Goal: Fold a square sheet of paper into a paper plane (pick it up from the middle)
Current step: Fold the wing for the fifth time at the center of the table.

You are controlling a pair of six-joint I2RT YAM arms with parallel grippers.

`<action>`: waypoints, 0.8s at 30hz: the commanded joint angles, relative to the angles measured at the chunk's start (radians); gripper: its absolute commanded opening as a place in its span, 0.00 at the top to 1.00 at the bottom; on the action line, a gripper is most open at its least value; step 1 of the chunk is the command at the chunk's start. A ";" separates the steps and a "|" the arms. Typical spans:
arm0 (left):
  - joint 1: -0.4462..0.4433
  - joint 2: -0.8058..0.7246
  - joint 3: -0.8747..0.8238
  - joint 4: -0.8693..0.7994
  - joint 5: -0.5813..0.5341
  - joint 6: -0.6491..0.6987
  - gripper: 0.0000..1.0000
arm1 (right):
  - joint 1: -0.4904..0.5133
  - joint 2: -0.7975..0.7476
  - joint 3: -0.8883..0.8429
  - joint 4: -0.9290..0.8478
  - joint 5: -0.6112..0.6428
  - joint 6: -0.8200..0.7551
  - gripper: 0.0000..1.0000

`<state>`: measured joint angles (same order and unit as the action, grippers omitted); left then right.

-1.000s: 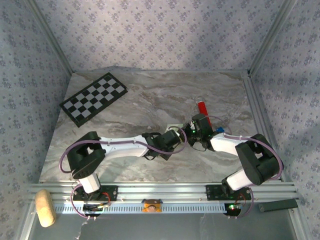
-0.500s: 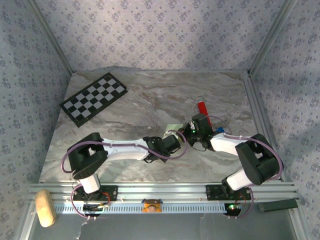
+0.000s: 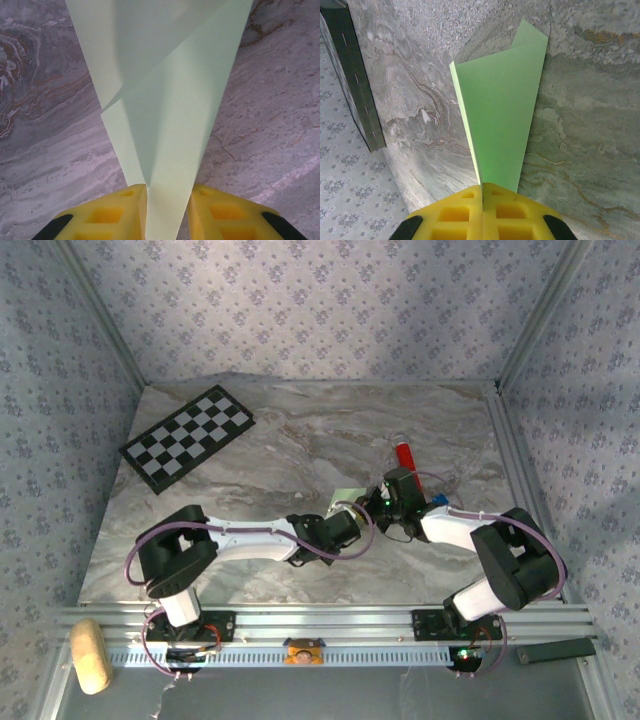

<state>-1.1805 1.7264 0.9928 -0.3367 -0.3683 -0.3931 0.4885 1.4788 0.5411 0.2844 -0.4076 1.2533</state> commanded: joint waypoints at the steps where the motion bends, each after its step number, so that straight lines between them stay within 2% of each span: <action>1: -0.008 0.016 0.001 0.013 -0.028 0.002 0.73 | -0.005 -0.012 0.016 -0.017 -0.009 0.005 0.99; 15: -0.008 0.021 0.010 0.013 -0.037 -0.001 0.87 | -0.006 -0.011 0.009 -0.013 -0.011 0.003 0.99; 24: -0.008 0.024 0.005 0.016 -0.034 -0.009 0.91 | -0.008 -0.011 0.009 -0.010 -0.012 0.003 0.99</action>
<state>-1.1812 1.7313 0.9928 -0.3286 -0.3824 -0.3939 0.4885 1.4788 0.5411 0.2848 -0.4076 1.2533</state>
